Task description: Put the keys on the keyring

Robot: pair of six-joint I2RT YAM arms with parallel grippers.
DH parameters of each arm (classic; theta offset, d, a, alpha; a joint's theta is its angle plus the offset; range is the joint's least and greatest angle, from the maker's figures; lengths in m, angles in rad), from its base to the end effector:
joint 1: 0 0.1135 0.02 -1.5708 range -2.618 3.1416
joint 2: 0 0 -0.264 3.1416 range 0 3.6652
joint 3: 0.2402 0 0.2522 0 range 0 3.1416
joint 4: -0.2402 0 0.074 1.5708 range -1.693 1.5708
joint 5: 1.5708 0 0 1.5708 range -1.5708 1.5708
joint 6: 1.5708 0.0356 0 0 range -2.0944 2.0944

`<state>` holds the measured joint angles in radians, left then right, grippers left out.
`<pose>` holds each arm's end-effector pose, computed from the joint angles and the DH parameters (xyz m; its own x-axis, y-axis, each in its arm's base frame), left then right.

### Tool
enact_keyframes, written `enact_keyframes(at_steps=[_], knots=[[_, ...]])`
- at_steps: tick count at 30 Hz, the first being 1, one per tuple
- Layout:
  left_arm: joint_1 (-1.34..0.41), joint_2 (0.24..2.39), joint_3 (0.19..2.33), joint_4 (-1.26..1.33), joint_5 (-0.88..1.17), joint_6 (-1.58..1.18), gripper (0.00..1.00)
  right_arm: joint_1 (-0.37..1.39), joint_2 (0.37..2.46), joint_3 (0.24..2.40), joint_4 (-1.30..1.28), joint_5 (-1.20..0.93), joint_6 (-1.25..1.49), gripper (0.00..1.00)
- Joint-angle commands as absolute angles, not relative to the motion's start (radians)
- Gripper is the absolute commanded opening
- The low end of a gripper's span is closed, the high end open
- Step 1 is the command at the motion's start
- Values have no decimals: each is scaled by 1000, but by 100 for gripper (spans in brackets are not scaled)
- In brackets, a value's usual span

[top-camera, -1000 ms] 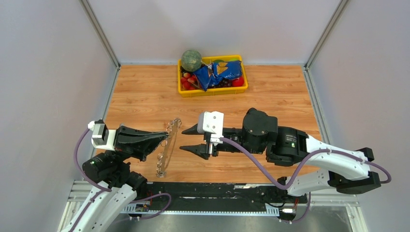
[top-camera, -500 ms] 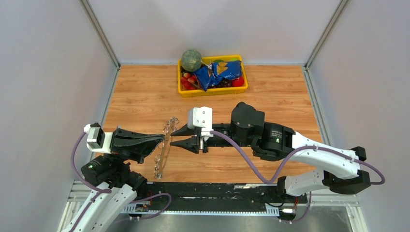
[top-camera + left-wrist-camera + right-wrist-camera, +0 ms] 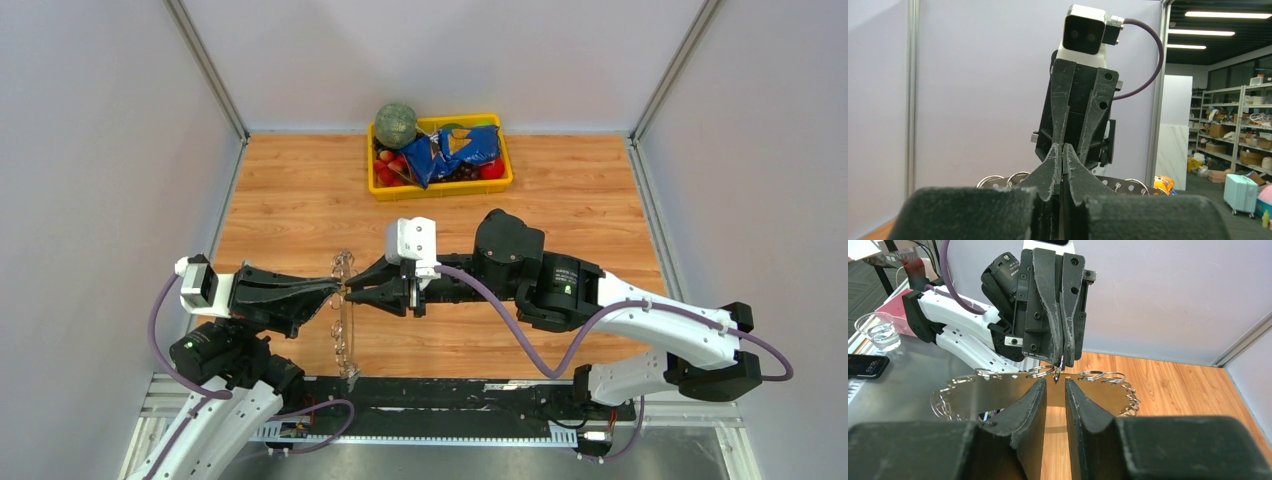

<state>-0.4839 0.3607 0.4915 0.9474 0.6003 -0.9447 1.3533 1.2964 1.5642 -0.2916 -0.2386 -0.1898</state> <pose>0.0410 -0.0443 0.3892 -0.0457 -0.7314 -0.6804 0.9955 0.0230 -0.0915 0.0516 0.2727 0.4877 0.1836 -0.0188 -0.9828 -0.9828 -0.0250 -0.1831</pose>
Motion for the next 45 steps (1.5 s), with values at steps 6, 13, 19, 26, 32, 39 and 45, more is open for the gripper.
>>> enact_keyframes(at_steps=[6,13,19,26,32,39,45], knots=[[-486,357,490,999,578,-944,0,1351,1304,1608,-224,-259,-168,20],[-486,355,491,999,576,-941,0,1350,1316,1612,-224,-260,-168,8],[-485,348,495,996,586,-943,0,1349,1305,1607,-225,-231,-166,0],[-485,305,592,636,605,-844,19,1328,1247,1577,-276,-183,-158,0],[-486,294,657,368,630,-765,41,1323,1185,1518,-327,-149,-175,0],[-485,313,735,202,646,-675,49,1321,1108,1464,-422,-121,-188,0],[-486,406,787,96,696,-627,51,1321,1050,1427,-515,-71,-178,0]])
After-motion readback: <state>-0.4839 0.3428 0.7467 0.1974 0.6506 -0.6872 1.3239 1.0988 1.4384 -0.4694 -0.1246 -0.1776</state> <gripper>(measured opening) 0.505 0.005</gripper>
